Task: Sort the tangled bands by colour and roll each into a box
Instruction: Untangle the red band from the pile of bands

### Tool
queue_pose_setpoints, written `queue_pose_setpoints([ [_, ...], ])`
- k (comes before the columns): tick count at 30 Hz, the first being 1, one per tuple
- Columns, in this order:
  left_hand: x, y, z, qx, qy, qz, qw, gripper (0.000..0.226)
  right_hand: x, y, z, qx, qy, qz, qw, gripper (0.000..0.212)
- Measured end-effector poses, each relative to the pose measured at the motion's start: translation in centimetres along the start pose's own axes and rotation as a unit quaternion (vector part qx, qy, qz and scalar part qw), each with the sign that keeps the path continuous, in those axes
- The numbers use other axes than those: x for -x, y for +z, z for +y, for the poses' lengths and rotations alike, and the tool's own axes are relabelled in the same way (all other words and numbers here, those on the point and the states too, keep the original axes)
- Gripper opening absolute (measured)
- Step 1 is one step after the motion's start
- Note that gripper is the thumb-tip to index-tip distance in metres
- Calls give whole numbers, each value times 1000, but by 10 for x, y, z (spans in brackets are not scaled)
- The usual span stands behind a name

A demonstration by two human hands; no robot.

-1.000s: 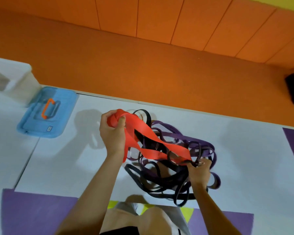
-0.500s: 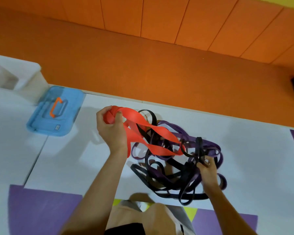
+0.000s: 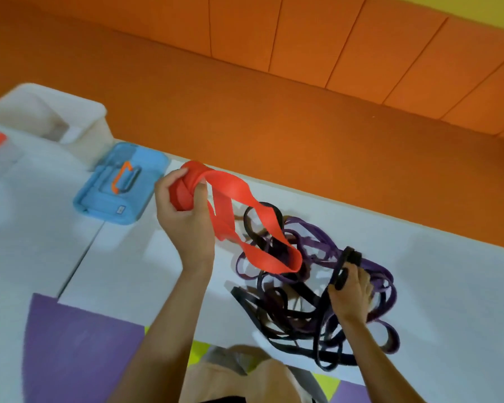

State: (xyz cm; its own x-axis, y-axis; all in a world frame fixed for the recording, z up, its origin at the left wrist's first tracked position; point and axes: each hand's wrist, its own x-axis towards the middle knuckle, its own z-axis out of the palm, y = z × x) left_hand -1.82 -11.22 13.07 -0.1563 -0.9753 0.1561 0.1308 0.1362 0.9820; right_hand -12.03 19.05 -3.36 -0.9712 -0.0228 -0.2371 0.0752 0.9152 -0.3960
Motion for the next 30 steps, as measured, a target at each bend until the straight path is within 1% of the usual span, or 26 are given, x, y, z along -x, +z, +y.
queue_pose_setpoints([
  [2,0,-4,7,-7,18,13,1000,27,1,1,-8,1,-22,-4,1000,64],
  [4,2,-9,13,-10,33,33,999,28,1,2,-13,7,-68,-21,997,70],
  [6,3,-15,19,-9,38,42,998,27,2,3,-16,33,-138,-74,987,64],
  [8,3,-23,26,-19,46,39,998,28,5,5,-19,67,-217,-129,965,56],
  [10,1,-34,34,-31,54,36,997,28,14,5,-25,82,-272,-158,946,54],
  [12,-3,-45,44,-48,68,34,996,26,24,5,-34,92,-303,-172,933,57],
  [16,-15,-61,62,-70,120,36,990,25,41,4,-59,104,-341,-179,917,59],
  [19,-32,-66,71,-83,155,42,983,25,50,5,-80,27,-344,-219,913,55],
  [21,-47,-68,67,-90,161,34,982,26,52,9,-92,-8,-359,-232,904,50],
  [24,-67,-67,48,-111,140,-2,984,27,50,18,-112,-14,-366,-217,905,46],
  [28,-87,-65,5,-117,38,-70,990,27,47,33,-140,-21,-339,-194,920,41],
  [30,-92,-67,-19,-116,7,-102,988,29,46,41,-151,-13,-322,-194,926,38],
])
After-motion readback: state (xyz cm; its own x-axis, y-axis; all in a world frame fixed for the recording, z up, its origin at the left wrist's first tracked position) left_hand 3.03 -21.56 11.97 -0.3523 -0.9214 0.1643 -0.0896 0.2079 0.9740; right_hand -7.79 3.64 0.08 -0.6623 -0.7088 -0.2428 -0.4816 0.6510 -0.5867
